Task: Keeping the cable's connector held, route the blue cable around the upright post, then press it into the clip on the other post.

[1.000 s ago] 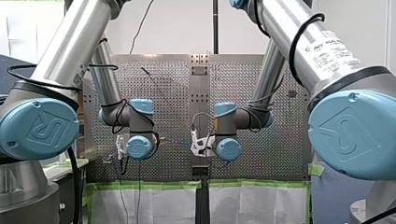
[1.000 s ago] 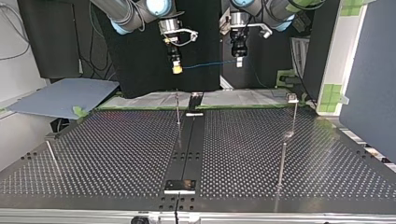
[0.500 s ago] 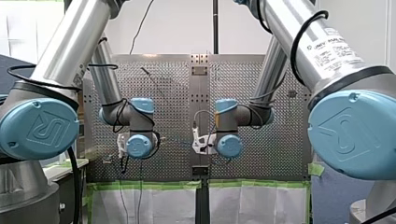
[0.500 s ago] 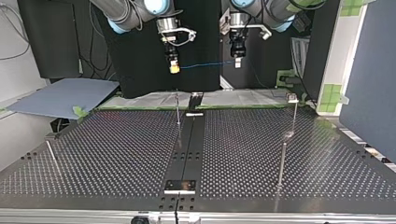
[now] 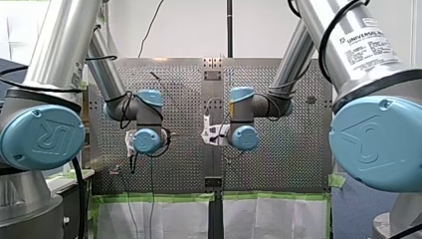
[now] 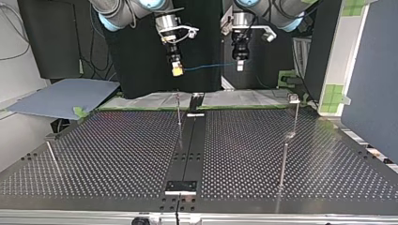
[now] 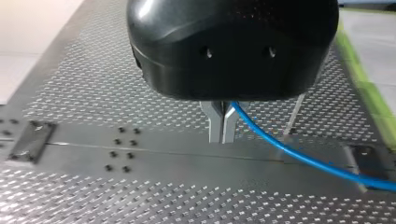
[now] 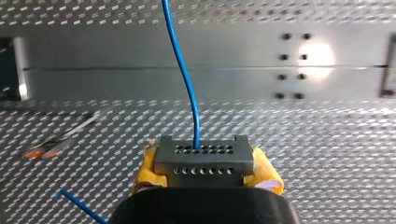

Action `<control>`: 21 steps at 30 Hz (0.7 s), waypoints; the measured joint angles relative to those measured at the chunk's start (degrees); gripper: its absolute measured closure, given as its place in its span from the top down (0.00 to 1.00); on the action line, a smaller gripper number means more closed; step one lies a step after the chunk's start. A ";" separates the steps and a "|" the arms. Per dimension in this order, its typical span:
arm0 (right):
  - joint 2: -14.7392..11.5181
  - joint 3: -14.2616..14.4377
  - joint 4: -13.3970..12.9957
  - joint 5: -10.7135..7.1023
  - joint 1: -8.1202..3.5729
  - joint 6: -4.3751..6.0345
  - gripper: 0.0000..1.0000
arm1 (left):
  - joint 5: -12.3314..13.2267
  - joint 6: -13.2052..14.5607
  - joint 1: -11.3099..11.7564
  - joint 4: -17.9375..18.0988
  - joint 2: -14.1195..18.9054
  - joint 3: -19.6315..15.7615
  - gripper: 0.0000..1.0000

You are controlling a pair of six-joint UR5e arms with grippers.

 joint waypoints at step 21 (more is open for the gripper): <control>-2.32 -7.15 8.73 -0.12 0.08 -2.60 0.00 | -0.19 -4.22 3.15 -6.02 11.37 -0.01 0.00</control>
